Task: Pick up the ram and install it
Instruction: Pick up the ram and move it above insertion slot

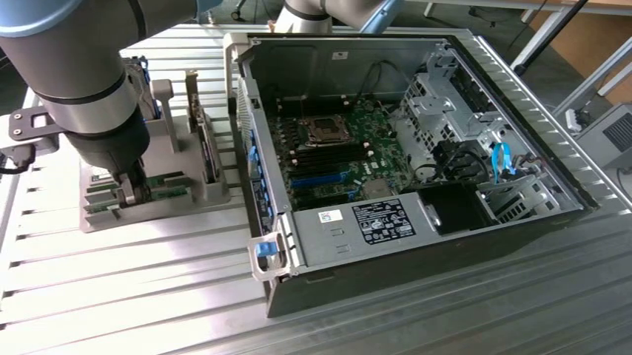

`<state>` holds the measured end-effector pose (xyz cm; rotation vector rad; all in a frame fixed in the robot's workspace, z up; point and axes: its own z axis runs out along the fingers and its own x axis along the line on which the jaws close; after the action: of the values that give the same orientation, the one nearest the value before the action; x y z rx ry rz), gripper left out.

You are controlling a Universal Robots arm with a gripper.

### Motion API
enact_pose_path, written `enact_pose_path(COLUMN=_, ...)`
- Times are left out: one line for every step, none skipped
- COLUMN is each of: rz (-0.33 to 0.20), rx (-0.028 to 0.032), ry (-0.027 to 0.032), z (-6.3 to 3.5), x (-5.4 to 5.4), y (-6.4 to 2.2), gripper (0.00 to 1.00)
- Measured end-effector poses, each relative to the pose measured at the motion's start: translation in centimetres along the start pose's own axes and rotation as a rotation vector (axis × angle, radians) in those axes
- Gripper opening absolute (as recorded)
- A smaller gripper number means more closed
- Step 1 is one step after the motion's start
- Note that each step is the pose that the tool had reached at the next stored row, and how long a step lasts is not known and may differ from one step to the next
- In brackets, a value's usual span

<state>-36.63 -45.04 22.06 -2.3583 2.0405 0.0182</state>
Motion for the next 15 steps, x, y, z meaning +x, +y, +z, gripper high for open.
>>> enact_pose_path(rz=0.0, rx=0.0, ry=0.0, z=-0.13, x=0.0, y=0.0, gripper=0.12)
enact_pose_path(rz=0.0, rx=0.0, ry=0.0, z=-0.21, x=0.0, y=0.0, gripper=0.12)
enact_pose_path(rz=0.0, rx=0.0001, ry=-0.0001, z=-0.38, x=0.0, y=-0.01, gripper=0.12)
enact_pose_path(rz=0.0, rx=0.0, ry=0.0, z=-0.65, x=0.0, y=-0.01, gripper=0.12)
enact_pose_path(rz=0.0, rx=-0.0001, ry=0.0, z=-0.85, x=0.0, y=-0.01, gripper=0.12)
enact_pose_path(rz=0.0, rx=-0.0001, ry=0.0, z=-0.97, x=0.0, y=-0.01, gripper=0.12)
enact_pose_path(rz=0.0, rx=-0.0001, ry=0.0, z=-1.07, x=0.0, y=-0.01, gripper=0.12)
enact_pose_path(rz=0.0, rx=0.0, ry=0.0, z=-1.19, x=0.0, y=-0.01, gripper=0.12)
enact_pose_path(rz=0.0, rx=0.0, ry=0.0, z=-1.36, x=0.0, y=-0.02, gripper=0.12)
enact_pose_path(rz=0.0, rx=0.0, ry=0.0, z=-1.63, x=0.0, y=-0.02, gripper=0.12)
enact_pose_path(rz=0.0, rx=0.0, ry=0.0, z=-1.88, x=0.0, y=-0.02, gripper=0.12)
enact_pose_path(rz=0.0, rx=0.0, ry=0.0, z=-2.17, x=-0.1, y=-0.02, gripper=0.12)
enact_pose_path(rz=0.0, rx=0.0, ry=0.0, z=-2.51, x=-0.1, y=-0.02, gripper=0.12)
enact_pose_path(rz=0.0, rx=0.0, ry=0.0, z=-2.73, x=-0.1, y=-0.03, gripper=0.12)
enact_pose_path(rz=0.0, rx=0.0, ry=0.0, z=-3.01, x=-0.1, y=-0.03, gripper=0.12)
